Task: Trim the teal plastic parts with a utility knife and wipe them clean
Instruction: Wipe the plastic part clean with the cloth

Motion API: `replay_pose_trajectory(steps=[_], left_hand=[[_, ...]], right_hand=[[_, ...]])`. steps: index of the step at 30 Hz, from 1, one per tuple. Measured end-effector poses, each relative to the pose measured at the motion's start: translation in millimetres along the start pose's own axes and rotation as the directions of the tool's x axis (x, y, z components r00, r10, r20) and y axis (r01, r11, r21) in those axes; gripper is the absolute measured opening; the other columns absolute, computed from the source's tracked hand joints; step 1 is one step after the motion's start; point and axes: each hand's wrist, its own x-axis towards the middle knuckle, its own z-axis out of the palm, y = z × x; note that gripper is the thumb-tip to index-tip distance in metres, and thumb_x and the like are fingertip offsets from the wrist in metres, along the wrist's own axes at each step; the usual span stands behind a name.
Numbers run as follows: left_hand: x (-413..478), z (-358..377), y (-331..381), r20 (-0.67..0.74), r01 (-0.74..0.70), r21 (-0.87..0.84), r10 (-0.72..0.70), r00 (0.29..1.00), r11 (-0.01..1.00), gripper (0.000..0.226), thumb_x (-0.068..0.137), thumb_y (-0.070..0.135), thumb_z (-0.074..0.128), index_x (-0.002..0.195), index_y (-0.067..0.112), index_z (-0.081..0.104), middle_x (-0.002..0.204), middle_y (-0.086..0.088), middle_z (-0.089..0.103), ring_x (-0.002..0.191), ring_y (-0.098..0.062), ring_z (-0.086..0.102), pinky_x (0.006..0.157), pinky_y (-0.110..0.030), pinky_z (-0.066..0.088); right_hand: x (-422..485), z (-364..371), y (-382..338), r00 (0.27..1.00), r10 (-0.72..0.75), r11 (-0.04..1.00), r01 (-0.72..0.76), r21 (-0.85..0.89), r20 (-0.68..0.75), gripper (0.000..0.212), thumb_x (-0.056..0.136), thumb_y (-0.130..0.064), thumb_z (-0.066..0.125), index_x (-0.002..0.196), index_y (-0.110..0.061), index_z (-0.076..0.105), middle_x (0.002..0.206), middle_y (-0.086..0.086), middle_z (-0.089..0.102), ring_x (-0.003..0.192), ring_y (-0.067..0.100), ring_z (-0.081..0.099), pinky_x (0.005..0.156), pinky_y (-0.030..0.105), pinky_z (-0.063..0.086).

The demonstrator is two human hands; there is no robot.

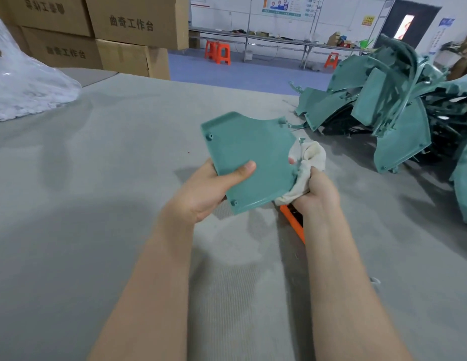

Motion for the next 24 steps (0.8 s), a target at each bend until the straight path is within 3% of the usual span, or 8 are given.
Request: replay_pose_trajectory(steps=[3, 5, 7, 10, 14, 16, 19, 24], left_hand=[[-9, -11, 12, 0.064, -0.001, -0.064, 0.005, 0.998, 0.998, 0.026, 0.083, 0.014, 0.065, 0.109, 0.017, 0.066, 0.106, 0.004, 0.073, 0.098, -0.013, 0.069, 0.077, -0.025, 0.056], [-9, -16, 16, -0.007, -0.013, -0.147, 0.012, 1.0, 0.989, 0.027, 0.081, 0.014, 0.069, 0.108, 0.015, 0.066, 0.104, 0.001, 0.074, 0.095, -0.015, 0.07, 0.075, -0.027, 0.057], [-5, -14, 15, -0.127, -0.026, -0.206, -0.001, 0.992, 0.978, 0.036, 0.077, 0.018, 0.069, 0.112, 0.013, 0.065, 0.105, -0.001, 0.073, 0.095, -0.016, 0.07, 0.076, -0.029, 0.058], [2, -8, 11, -0.295, -0.112, -0.309, 0.017, 0.955, 0.944, 0.024, 0.089, 0.013, 0.061, 0.113, 0.013, 0.064, 0.103, 0.002, 0.074, 0.092, -0.012, 0.071, 0.073, -0.025, 0.058], [10, 1, 3, -0.459, -0.165, -0.289, 0.015, 0.888, 0.943, 0.028, 0.097, 0.015, 0.054, 0.125, 0.013, 0.057, 0.109, 0.0, 0.071, 0.091, -0.011, 0.07, 0.07, -0.025, 0.057], [12, 6, -2, -0.432, -0.144, -0.295, 0.003, 0.902, 0.945, 0.026, 0.097, 0.014, 0.053, 0.122, 0.011, 0.059, 0.106, -0.002, 0.072, 0.089, -0.013, 0.07, 0.07, -0.024, 0.057], [12, 11, -4, -0.36, -0.109, -0.339, -0.022, 0.933, 0.934, 0.018, 0.095, 0.013, 0.056, 0.113, 0.013, 0.061, 0.095, 0.002, 0.075, 0.085, -0.012, 0.071, 0.068, -0.024, 0.057], [10, 11, -6, -0.316, -0.046, -0.238, -0.033, 0.948, 0.97, 0.015, 0.095, 0.014, 0.058, 0.107, 0.019, 0.063, 0.095, 0.008, 0.075, 0.089, -0.009, 0.071, 0.068, -0.023, 0.056]], right_hand=[[5, -2, -12, 0.988, 0.064, 0.966, -0.027, 0.257, -0.137, 0.029, 0.098, -0.014, 0.051, 0.07, -0.011, 0.057, 0.051, 0.005, 0.062, 0.058, 0.022, 0.06, 0.08, 0.04, 0.05], [11, -6, -15, 0.981, 0.005, 0.94, 0.061, 0.336, -0.192, 0.033, 0.099, -0.012, 0.05, 0.067, -0.01, 0.055, 0.046, -0.001, 0.058, 0.063, 0.015, 0.053, 0.086, 0.032, 0.048], [13, -10, -12, 0.989, -0.031, 0.945, 0.077, 0.319, -0.145, 0.029, 0.1, -0.008, 0.045, 0.072, -0.009, 0.055, 0.052, -0.003, 0.059, 0.061, 0.01, 0.051, 0.072, 0.021, 0.05], [6, 2, -5, 0.999, -0.026, 0.987, 0.029, 0.16, -0.018, 0.027, 0.1, -0.009, 0.041, 0.078, -0.006, 0.057, 0.061, 0.005, 0.064, 0.05, 0.016, 0.061, 0.044, 0.021, 0.05], [-15, 33, 8, 0.958, 0.062, 0.987, -0.017, -0.16, 0.281, 0.019, 0.101, -0.018, 0.047, 0.106, -0.007, 0.062, 0.092, 0.01, 0.068, 0.078, 0.018, 0.067, 0.072, 0.03, 0.057], [-19, 42, 21, 0.933, -0.061, 0.911, 0.197, -0.361, 0.354, 0.017, 0.101, -0.013, 0.046, 0.106, -0.01, 0.062, 0.099, 0.009, 0.069, 0.087, 0.018, 0.069, 0.082, 0.034, 0.057], [-20, 51, 31, 0.889, -0.421, 0.666, 0.439, -0.603, 0.183, 0.034, 0.102, -0.033, 0.045, 0.095, -0.005, 0.063, 0.099, 0.018, 0.069, 0.097, 0.034, 0.065, 0.087, 0.046, 0.053], [-7, 21, 16, 0.799, -0.601, 0.537, 0.386, -0.75, -0.019, 0.043, 0.101, -0.041, 0.043, 0.064, -0.018, 0.042, 0.063, -0.001, 0.049, 0.068, 0.025, 0.048, 0.059, 0.031, 0.034]])
